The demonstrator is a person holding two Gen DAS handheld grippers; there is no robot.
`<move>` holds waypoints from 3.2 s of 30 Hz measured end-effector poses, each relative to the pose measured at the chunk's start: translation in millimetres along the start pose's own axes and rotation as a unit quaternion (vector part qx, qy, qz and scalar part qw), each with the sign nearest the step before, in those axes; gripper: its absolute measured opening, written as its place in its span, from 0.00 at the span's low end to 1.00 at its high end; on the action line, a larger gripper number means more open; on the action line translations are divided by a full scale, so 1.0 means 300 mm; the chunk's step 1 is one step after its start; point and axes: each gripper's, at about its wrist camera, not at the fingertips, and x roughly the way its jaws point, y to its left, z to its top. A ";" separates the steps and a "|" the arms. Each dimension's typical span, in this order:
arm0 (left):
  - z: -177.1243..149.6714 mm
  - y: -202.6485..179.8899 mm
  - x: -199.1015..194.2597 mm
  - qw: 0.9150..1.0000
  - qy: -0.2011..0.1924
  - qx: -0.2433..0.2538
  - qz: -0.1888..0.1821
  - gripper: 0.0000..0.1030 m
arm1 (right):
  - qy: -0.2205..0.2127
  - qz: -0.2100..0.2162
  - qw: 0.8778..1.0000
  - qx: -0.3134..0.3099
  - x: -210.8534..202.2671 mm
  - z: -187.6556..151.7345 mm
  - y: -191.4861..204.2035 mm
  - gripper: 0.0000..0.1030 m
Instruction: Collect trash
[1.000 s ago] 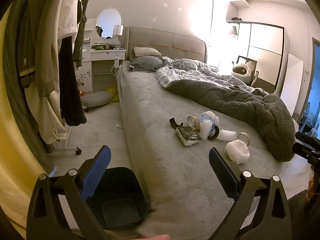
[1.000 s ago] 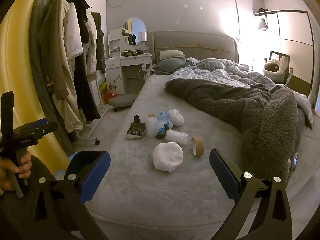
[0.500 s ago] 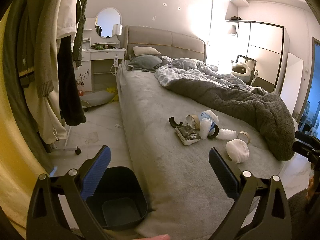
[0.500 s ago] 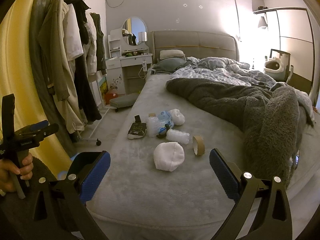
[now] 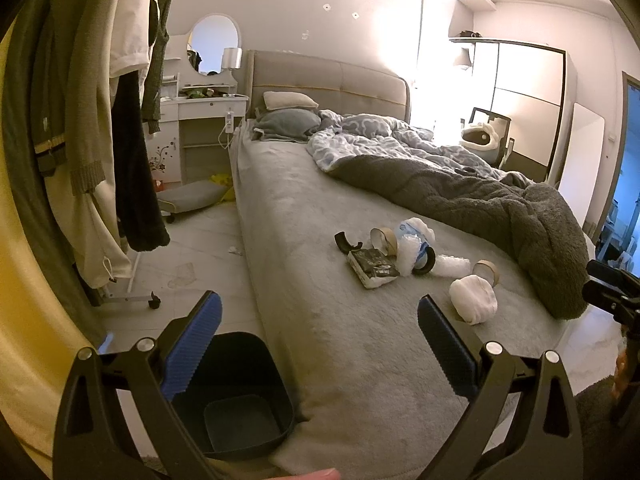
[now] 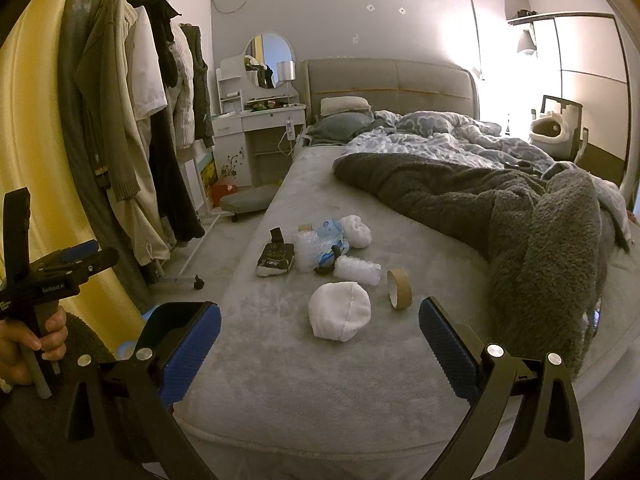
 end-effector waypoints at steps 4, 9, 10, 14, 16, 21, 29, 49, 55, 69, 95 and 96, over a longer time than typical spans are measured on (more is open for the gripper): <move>-0.005 0.002 -0.006 1.000 0.000 0.000 0.000 0.97 | 0.001 0.000 1.000 0.000 0.002 0.002 -0.002 0.97; -0.001 0.003 -0.004 1.000 0.001 0.001 0.000 0.97 | 0.001 0.001 1.000 0.001 0.002 0.004 -0.005 0.97; -0.001 0.003 -0.004 1.000 0.001 0.000 0.000 0.97 | 0.001 0.001 1.000 0.001 0.002 0.003 -0.005 0.97; -0.003 0.002 -0.004 1.000 0.002 0.000 0.000 0.97 | 0.002 0.001 1.000 0.001 0.002 0.004 -0.005 0.97; -0.004 -0.007 0.004 1.000 0.002 0.002 -0.001 0.97 | 0.002 0.001 1.000 0.001 0.002 0.005 -0.007 0.97; -0.004 -0.007 0.005 1.000 0.002 0.002 -0.001 0.97 | 0.002 0.002 1.000 0.002 0.001 0.006 -0.009 0.97; -0.005 -0.008 0.005 1.000 0.004 0.001 0.001 0.97 | 0.007 -0.004 1.000 -0.002 0.017 -0.002 -0.003 0.97; 0.042 -0.047 0.081 0.998 0.019 0.042 -0.035 0.97 | 0.034 -0.033 0.998 0.043 0.147 -0.040 -0.136 0.97; 0.026 -0.117 0.168 0.994 0.040 0.063 -0.073 0.96 | 0.050 -0.029 0.997 0.055 0.224 -0.023 -0.205 0.97; -0.032 -0.256 0.329 0.979 0.097 0.103 -0.148 0.89 | 0.089 -0.012 0.996 0.023 0.398 0.030 -0.255 0.70; -0.075 -0.578 0.600 0.954 0.143 0.135 -0.225 0.85 | 0.134 0.031 0.989 0.054 0.559 0.008 -0.384 0.57; -0.077 -0.585 0.605 0.954 0.143 0.136 -0.226 0.85 | 0.132 0.031 0.989 0.055 0.560 0.010 -0.385 0.55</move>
